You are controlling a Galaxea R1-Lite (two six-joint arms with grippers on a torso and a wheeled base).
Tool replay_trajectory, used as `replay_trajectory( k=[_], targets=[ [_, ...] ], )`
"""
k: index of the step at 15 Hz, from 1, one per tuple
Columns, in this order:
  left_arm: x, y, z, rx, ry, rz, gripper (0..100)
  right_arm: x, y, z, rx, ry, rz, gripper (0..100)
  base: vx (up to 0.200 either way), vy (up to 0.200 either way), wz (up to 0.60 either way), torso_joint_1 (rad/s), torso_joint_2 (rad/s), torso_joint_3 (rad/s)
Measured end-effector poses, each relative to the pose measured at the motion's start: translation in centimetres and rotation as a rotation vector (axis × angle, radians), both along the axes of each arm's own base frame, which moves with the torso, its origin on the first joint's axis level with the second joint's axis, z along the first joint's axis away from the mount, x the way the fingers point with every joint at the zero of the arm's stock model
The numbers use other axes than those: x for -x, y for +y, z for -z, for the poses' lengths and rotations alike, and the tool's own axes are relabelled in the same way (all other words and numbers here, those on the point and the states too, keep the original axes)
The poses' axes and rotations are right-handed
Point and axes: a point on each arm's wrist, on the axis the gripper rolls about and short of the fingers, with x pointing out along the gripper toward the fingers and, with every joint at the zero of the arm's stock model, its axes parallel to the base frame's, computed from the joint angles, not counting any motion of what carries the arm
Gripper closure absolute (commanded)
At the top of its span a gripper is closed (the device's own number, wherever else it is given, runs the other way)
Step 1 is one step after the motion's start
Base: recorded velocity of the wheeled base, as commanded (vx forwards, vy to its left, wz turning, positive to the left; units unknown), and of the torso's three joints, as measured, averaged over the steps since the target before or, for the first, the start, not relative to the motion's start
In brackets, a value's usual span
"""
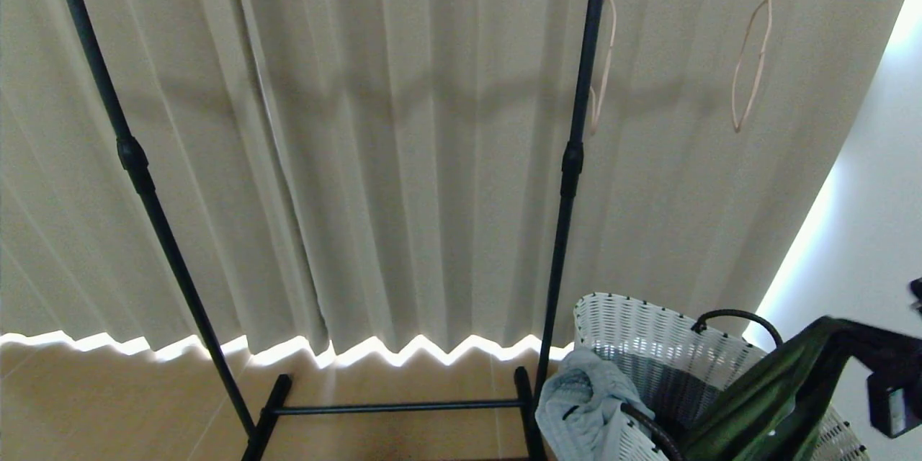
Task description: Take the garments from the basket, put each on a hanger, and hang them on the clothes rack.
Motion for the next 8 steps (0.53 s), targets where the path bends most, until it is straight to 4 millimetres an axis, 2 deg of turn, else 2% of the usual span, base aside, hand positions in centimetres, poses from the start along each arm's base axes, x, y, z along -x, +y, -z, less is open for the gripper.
replay_trajectory(
  k=[2,3,7,8],
  targets=[
    [0.0,0.0,0.0,0.000,0.000,0.000,0,1.8,-0.4,-3.1,-0.026,-0.163,0.020,100,0.000,0.000,0.00,0.000,0.00,0.000],
    [0.0,0.0,0.0,0.000,0.000,0.000,0,2.8,-0.5,-3.8,-0.030,-0.194,0.025,100,-0.200,0.000,0.00,0.002,0.00,0.007],
    [0.0,0.0,0.0,-0.002,0.000,-0.001,0,5.5,-0.8,-4.2,-0.035,-0.238,0.026,100,-0.200,0.000,0.00,0.004,0.00,0.001],
    [0.0,0.0,0.0,-0.002,-0.001,-0.002,0,5.9,-0.8,-4.2,-0.036,-0.249,0.026,100,0.000,0.000,0.00,0.000,0.00,0.000]
  ],
)
